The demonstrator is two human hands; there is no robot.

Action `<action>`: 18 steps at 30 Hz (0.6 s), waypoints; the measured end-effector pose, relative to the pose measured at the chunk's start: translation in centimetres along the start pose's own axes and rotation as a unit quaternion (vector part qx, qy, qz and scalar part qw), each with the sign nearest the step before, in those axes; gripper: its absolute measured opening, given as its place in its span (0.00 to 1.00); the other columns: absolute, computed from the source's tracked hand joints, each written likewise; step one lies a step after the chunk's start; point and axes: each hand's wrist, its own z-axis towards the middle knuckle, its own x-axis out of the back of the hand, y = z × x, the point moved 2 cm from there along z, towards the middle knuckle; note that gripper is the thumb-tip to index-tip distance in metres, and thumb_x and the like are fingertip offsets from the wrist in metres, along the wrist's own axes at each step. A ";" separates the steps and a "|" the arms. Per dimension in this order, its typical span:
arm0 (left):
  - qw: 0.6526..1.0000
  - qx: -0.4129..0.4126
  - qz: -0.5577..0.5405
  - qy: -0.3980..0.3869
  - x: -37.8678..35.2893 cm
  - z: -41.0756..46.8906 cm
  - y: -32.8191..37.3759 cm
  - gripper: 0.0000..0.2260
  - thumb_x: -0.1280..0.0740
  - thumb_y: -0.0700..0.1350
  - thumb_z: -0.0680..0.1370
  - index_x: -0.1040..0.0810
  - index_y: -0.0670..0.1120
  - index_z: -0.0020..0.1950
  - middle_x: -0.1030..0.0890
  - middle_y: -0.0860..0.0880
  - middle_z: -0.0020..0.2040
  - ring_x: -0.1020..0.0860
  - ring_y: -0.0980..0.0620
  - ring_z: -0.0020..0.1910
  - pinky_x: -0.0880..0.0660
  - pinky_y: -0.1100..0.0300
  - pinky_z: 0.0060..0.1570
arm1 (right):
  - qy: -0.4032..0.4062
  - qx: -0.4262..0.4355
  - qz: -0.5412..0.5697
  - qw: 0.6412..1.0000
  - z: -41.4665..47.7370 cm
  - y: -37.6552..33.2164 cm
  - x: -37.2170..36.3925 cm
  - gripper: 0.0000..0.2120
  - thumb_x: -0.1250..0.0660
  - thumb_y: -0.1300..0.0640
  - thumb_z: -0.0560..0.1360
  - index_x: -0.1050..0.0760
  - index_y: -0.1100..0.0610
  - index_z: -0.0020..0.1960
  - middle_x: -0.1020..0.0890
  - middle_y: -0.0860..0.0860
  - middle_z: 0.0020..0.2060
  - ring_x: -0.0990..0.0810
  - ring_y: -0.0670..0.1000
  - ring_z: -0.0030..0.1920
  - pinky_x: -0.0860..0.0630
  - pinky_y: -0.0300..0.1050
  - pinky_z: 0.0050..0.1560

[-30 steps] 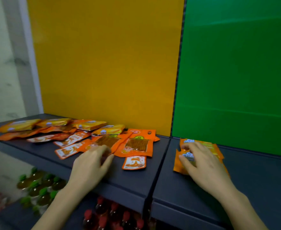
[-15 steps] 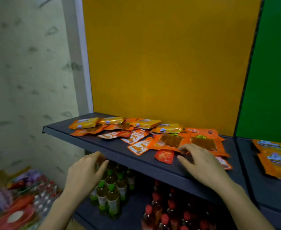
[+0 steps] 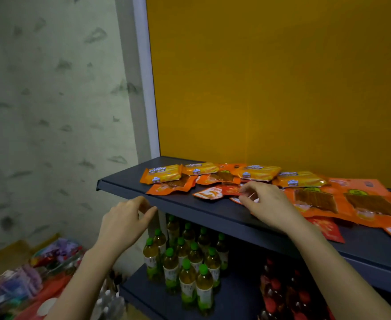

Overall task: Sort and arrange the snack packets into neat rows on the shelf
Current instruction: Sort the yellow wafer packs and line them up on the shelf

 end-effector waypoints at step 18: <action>0.987 0.117 -0.058 -0.091 -9.4 18.7 -9.1 0.24 0.41 0.68 0.71 0.29 0.46 0.38 0.24 0.47 0.41 0.25 0.47 0.44 0.29 0.55 0.41 | -0.119 -0.148 -0.120 0.975 22.2 -0.9 -7.6 0.28 0.41 0.40 0.76 0.28 0.62 0.63 0.25 0.60 0.64 0.27 0.60 0.64 0.29 0.48 0.59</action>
